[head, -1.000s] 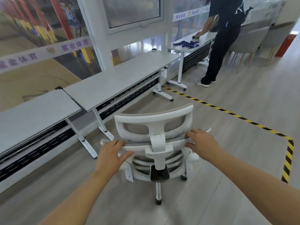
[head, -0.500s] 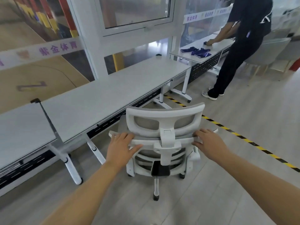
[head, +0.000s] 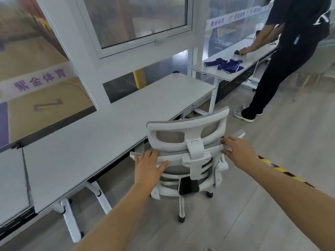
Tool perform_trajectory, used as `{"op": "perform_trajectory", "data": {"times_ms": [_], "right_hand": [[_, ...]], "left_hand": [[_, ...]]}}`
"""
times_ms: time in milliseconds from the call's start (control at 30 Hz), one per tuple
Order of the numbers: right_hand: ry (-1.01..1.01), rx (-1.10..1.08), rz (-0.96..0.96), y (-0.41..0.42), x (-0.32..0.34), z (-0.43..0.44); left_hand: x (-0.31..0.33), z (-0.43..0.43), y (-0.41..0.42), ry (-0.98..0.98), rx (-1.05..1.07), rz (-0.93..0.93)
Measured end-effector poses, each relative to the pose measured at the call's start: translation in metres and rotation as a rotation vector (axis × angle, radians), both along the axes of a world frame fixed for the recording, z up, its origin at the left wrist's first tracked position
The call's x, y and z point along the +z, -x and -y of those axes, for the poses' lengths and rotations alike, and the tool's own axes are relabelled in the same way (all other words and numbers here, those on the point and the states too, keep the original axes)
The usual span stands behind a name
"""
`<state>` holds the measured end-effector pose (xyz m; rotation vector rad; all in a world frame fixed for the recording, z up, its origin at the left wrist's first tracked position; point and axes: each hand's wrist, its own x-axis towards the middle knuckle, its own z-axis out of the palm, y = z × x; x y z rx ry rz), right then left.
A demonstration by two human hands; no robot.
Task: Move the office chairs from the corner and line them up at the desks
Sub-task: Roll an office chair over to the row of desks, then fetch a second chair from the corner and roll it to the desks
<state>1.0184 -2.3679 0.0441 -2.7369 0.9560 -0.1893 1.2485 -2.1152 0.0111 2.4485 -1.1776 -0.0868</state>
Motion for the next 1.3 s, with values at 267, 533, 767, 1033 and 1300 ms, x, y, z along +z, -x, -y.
{"op": "perform_trajectory", "data": {"times_ms": [267,533,767,1033,1300], "right_hand": [[-0.057,-0.063,-0.076,-0.010,-0.003,0.053],[-0.188,-0.378,0.101,0.033,-0.015,0.042],[-0.357,-0.892,0.397,0.088,-0.007,-0.025],[-0.379,-1.504,0.319,0.156,-0.026,-0.184],[-0.236,-2.007,0.552,0.202,-0.008,-0.352]], "left_hand": [[0.017,0.096,0.017,-0.189,0.033,-0.007],[0.024,0.163,0.062,-0.147,-0.169,-0.166],[0.028,0.223,0.080,-0.151,-0.490,-0.257],[0.011,0.206,0.176,-0.381,-1.094,-0.200],[0.008,0.113,0.325,-0.536,-1.646,-0.160]]}}
